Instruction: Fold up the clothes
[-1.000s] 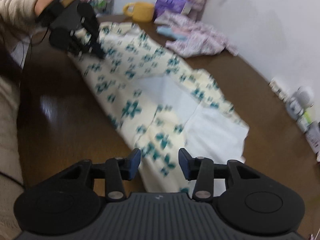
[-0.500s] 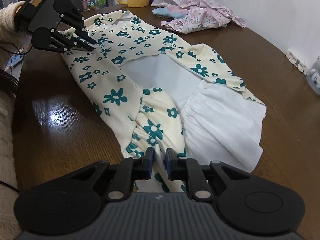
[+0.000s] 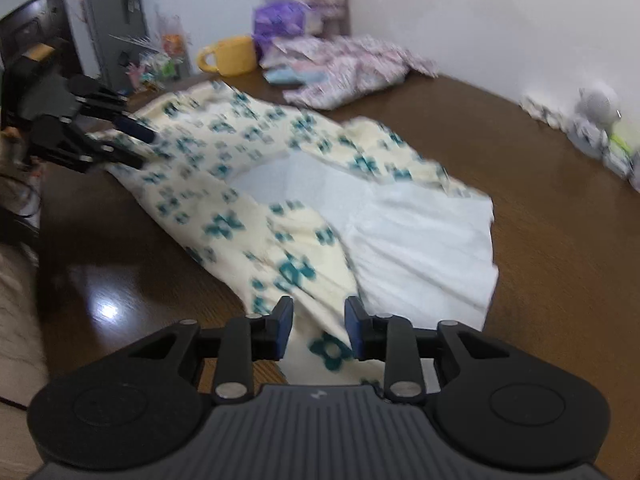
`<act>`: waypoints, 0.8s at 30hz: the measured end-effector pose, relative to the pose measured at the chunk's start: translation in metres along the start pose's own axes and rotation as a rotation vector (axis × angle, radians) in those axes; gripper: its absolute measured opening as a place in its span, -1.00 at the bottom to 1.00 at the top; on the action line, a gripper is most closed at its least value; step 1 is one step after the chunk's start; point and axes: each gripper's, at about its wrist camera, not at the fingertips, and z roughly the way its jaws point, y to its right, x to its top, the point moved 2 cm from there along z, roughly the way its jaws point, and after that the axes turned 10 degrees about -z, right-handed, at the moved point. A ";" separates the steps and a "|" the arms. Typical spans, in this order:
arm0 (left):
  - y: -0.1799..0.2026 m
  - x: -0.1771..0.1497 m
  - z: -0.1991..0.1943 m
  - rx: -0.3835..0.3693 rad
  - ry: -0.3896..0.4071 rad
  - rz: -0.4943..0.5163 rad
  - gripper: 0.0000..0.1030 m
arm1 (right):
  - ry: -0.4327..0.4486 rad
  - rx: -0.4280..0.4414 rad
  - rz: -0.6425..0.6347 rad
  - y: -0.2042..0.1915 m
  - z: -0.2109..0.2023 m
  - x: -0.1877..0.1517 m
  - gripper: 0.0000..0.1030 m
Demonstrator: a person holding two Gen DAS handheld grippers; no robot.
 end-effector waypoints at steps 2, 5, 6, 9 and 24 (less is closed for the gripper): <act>0.002 -0.005 -0.001 0.003 -0.002 -0.015 -0.37 | -0.014 -0.003 0.026 0.003 0.006 -0.007 -0.55; -0.005 -0.014 -0.009 0.031 0.007 -0.062 -0.37 | 0.046 -0.009 0.063 0.001 -0.004 -0.011 -0.54; -0.008 -0.017 -0.012 0.041 0.015 -0.080 -0.37 | 0.083 -0.015 0.076 -0.001 -0.011 -0.010 -0.48; -0.017 -0.028 -0.022 0.064 0.039 -0.132 -0.36 | 0.167 -0.035 0.105 -0.015 -0.024 -0.005 -0.27; -0.061 -0.070 -0.066 0.218 0.115 -0.281 -0.23 | 0.266 -0.071 0.067 -0.093 0.042 0.060 -0.06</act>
